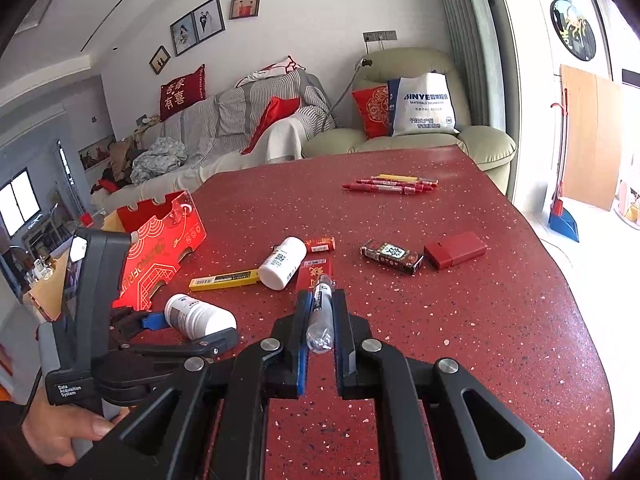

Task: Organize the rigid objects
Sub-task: 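Carry the white bottle and silver marker toward the cardboard box with both grippers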

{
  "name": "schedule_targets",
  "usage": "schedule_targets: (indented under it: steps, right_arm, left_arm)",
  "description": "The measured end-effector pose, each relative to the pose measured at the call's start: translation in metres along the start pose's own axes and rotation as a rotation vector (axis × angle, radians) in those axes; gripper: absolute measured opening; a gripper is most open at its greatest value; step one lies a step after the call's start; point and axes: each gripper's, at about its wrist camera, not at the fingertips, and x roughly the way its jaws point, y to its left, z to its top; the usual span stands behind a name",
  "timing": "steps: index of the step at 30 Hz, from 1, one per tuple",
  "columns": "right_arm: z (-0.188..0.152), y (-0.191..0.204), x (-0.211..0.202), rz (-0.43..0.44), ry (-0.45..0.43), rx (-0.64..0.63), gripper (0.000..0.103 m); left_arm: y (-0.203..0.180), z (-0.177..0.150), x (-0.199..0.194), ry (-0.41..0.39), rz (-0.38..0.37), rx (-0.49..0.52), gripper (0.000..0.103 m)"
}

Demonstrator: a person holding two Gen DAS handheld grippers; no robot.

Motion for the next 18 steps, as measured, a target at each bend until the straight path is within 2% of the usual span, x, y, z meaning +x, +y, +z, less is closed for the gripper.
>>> schedule_targets:
  steps: [3,11,18]
  right_arm:
    - [0.004,0.003,0.001,0.0,0.0,-0.017,0.01]
    - [0.002,0.004,0.005,0.003,-0.009,-0.009,0.01]
    - [0.0,0.009,0.007,-0.005,-0.013,-0.017,0.01]
  left_arm:
    - [0.002,0.0,-0.005,-0.024,0.011,-0.011,0.073]
    - [-0.012,0.004,-0.022,-0.076,0.033,0.043,0.073]
    - [-0.005,0.006,-0.025,-0.098,0.039,0.011,0.073]
